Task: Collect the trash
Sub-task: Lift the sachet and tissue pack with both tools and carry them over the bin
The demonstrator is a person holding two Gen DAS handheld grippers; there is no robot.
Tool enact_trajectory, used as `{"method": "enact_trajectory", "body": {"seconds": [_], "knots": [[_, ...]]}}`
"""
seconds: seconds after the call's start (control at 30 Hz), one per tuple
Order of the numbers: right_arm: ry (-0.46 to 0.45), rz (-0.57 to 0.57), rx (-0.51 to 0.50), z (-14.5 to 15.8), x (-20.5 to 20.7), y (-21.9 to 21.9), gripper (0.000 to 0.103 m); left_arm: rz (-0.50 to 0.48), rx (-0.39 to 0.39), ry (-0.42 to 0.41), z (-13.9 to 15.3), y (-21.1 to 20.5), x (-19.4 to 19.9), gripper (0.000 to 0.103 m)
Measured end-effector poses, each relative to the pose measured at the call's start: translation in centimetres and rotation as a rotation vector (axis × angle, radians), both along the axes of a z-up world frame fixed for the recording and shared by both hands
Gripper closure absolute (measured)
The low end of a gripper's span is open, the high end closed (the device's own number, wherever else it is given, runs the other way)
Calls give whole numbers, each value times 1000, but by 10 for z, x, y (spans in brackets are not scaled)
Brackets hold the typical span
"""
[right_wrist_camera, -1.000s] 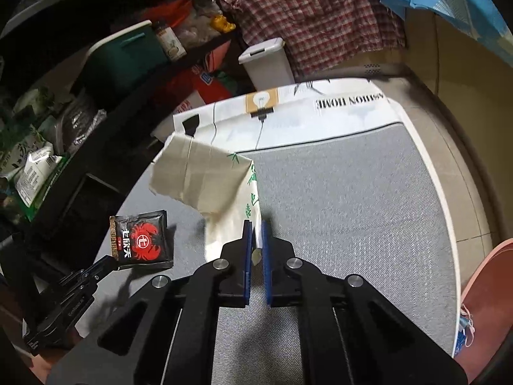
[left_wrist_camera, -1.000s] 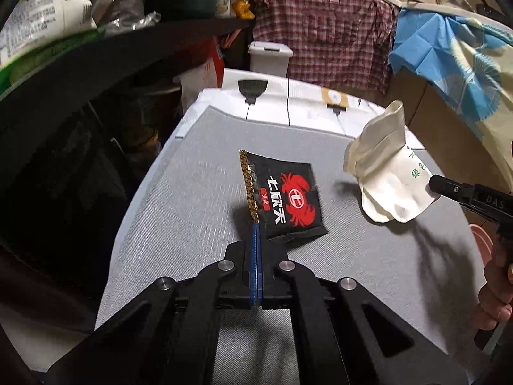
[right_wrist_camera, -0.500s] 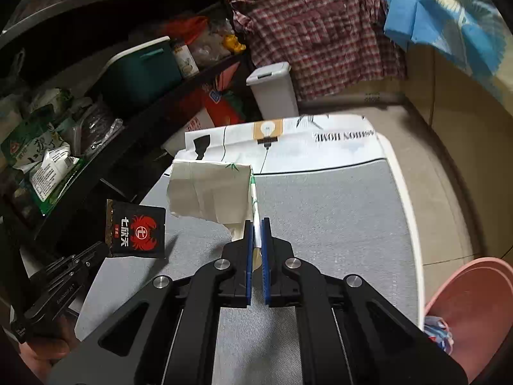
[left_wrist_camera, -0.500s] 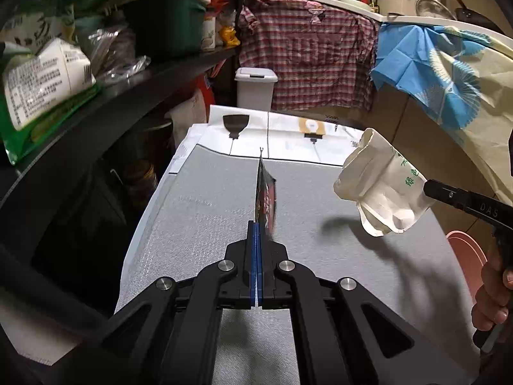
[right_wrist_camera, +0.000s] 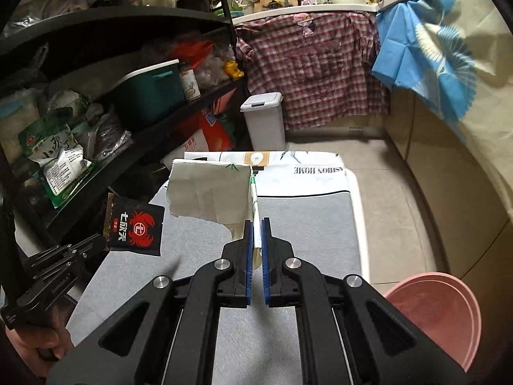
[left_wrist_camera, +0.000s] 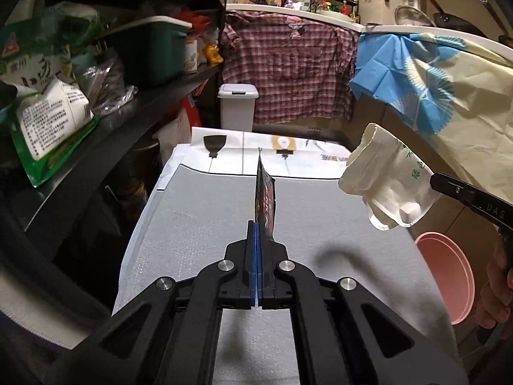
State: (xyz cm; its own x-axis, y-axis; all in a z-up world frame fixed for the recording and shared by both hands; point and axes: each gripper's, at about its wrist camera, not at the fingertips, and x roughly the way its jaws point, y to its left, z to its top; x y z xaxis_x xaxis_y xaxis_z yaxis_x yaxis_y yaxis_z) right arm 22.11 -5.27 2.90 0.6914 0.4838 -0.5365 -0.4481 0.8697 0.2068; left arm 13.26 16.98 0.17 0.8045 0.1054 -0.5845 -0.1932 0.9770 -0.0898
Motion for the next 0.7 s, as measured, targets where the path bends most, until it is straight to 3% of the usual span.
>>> {"method": "enact_trajectory", "body": {"seconds": [0.3,0.7], "knots": [[-21,-27,-11,29,-29,-30,98,-56,-10,-36,21,-27,-20,103],[-54,-91,-28,44,-67,-90,98,-137,-16,-59,37,-64,-34,103]]}}
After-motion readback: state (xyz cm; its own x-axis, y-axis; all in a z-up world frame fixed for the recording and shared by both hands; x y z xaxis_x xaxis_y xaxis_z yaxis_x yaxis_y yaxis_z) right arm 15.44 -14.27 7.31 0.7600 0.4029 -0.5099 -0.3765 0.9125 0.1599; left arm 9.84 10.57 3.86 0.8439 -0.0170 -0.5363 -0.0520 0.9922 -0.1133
